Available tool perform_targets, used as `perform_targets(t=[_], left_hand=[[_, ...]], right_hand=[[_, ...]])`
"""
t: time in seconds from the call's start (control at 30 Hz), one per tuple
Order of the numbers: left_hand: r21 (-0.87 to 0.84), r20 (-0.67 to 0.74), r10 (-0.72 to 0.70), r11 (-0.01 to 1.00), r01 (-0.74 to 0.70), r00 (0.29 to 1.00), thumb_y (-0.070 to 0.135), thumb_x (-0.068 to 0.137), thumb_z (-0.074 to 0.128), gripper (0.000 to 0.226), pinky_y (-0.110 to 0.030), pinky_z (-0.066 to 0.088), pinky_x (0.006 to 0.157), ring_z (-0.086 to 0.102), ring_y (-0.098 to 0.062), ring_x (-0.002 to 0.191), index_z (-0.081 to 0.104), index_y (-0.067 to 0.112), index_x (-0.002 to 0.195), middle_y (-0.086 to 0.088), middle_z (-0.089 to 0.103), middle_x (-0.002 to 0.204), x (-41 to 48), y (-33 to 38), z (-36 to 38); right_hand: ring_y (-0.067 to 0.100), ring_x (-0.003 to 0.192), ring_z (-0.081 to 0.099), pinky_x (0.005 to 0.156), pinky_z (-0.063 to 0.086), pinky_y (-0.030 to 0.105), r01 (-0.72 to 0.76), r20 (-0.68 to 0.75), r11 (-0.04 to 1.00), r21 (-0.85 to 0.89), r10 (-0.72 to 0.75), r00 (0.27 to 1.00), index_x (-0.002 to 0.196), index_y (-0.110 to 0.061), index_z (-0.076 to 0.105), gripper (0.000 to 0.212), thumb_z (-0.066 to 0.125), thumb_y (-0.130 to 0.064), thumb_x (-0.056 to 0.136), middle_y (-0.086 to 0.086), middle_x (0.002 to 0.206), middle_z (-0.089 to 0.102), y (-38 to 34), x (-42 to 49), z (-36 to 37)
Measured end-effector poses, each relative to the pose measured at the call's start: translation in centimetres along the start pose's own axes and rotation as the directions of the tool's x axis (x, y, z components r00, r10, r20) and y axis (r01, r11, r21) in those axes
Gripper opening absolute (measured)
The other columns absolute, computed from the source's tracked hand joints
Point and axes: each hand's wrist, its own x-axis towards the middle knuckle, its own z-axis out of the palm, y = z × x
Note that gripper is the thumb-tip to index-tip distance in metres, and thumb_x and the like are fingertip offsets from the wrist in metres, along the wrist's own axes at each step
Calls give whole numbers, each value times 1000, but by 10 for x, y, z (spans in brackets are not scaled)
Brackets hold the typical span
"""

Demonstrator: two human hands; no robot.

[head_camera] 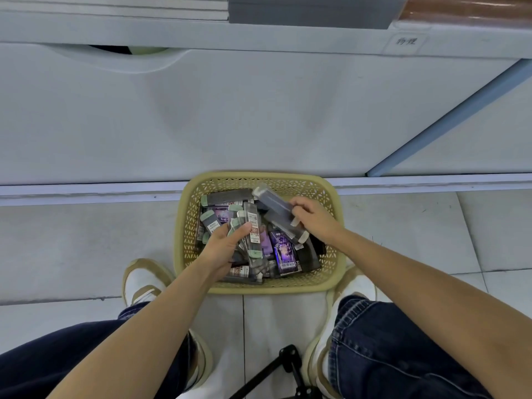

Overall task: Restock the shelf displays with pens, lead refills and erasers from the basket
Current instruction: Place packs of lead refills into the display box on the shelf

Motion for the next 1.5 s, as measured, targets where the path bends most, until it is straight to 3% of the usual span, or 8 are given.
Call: perform_targets(t=[0.17, 0.27, 0.43, 0.6, 0.8, 1.03, 1.27, 1.5], left_hand=[[-49, 22, 18, 999, -17, 1000, 22, 85, 68, 37, -49, 53, 85, 68, -29, 87, 61, 4, 117, -10, 73, 93, -1, 6, -7], [-43, 50, 18, 999, -16, 999, 21, 83, 70, 39, -40, 57, 68, 69, -26, 78, 60, 4, 117, -12, 72, 94, -4, 7, -8], [59, 59, 2, 998, -6, 998, 20, 83, 73, 34, -42, 48, 94, 66, -28, 102, 68, 4, 112, -12, 74, 105, -5, 4, -6], [139, 58, 4, 990, -12, 998, 21, 87, 71, 14, -19, 50, 56, 68, 6, 69, 71, 12, 97, 8, 77, 84, -4, 5, 3], [212, 42, 44, 976, -52, 998, 29, 85, 73, 24, -32, 50, 81, 71, -2, 84, 72, 14, 104, 6, 77, 92, -2, 8, 5], [140, 11, 173, 975, -173, 985, 14, 84, 73, 26, -38, 55, 83, 70, -28, 93, 71, 3, 107, -17, 73, 102, -4, 15, 10], [-165, 51, 21, 986, -12, 998, 13, 94, 58, 25, -28, 55, 53, 62, -13, 68, 66, 4, 116, -3, 66, 81, -8, 30, 8], [-17, -53, 55, 998, -56, 997, 24, 74, 79, 32, -35, 57, 58, 70, -23, 67, 69, 8, 100, -10, 74, 82, -11, 22, 13]], right_hand=[[8, 75, 58, 68, 47, 24, 97, 270, 987, -128, -59, 961, 93, -15, 64, 13, 55, -22, 98, -5, 86, 59, 4, 0, -32], [12, 68, 65, 55, 52, 23, 67, 361, 995, -70, -38, 932, 96, -13, 66, 9, 61, -20, 95, -4, 82, 65, 4, 0, -38], [16, 83, 66, 74, 49, 26, 136, 252, 990, -38, -122, 960, 94, -26, 71, 14, 76, -19, 83, -5, 92, 71, -7, 7, -38], [17, 93, 63, 81, 48, 29, 109, 65, 988, -107, -102, 993, 96, -17, 69, 18, 76, -11, 81, -2, 97, 68, -6, 15, -22], [19, 136, 29, 113, 21, 41, 154, -46, 927, -342, -181, 982, 132, -26, 56, 49, 67, -41, 87, -4, 144, 46, -5, 11, 0], [9, 92, 64, 87, 50, 29, 169, 90, 984, 52, -173, 981, 111, -17, 69, 23, 69, -20, 89, -4, 99, 70, -20, 15, 15], [19, 85, 59, 82, 51, 35, 52, 80, 971, 235, -73, 994, 115, -14, 65, 20, 57, -17, 96, 2, 98, 67, -21, 11, -12], [10, 89, 62, 81, 49, 30, 40, 193, 974, 221, -84, 978, 106, -24, 65, 12, 58, -23, 96, -5, 97, 66, -28, 1, 2]])
